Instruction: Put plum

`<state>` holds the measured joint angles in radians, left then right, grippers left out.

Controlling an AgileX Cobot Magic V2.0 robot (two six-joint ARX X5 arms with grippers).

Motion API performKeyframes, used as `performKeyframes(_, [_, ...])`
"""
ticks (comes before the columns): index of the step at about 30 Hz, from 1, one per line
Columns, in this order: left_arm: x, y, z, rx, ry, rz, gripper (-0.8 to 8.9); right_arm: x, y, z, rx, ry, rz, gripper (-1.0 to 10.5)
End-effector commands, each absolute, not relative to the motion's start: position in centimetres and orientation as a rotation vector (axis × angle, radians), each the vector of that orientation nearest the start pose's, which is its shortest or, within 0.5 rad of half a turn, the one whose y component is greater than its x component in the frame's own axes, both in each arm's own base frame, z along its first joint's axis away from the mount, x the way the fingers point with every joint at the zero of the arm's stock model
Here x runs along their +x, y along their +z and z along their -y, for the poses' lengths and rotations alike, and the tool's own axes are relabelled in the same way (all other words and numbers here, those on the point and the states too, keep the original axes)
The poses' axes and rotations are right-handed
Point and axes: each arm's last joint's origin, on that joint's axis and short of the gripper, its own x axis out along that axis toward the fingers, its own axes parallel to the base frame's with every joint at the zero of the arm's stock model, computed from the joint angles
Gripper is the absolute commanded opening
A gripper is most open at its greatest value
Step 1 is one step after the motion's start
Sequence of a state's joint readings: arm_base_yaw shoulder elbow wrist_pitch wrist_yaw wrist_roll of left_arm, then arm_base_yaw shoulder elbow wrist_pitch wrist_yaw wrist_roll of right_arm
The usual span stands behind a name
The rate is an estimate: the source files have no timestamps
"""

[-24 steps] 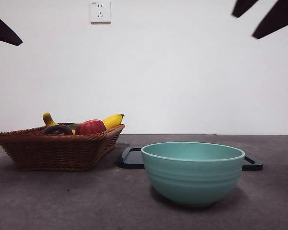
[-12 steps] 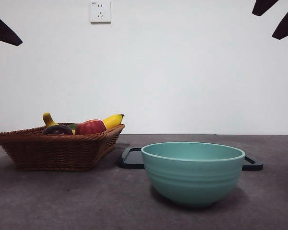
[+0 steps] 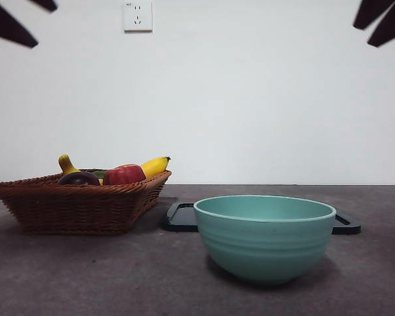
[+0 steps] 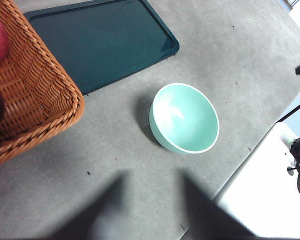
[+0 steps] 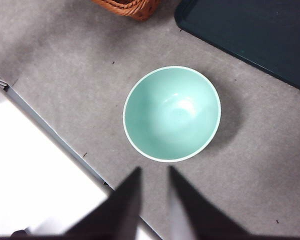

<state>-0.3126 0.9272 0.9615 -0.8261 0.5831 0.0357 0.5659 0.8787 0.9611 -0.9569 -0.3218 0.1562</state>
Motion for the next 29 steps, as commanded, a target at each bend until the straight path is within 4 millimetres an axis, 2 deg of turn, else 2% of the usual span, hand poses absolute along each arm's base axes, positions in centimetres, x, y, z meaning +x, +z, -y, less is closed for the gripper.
performKeyframes(1, [15.73,32.02,6.85,-0.075,-0.877,-0.783,0.08,12.42,31.91,-9.11,0.011,0.778,-0.932,0.1])
performKeyframes(25, [15.75,32.03,6.86,-0.074,-0.877,-0.780,0.08,12.48,31.96,-9.14,0.017,0.775,-0.926,0.1])
performKeyframes(29, [15.72,32.61,6.72,0.010,-0.894,-0.677,0.08,12.48,31.96,-9.14,0.017,0.775,-0.926,0.1])
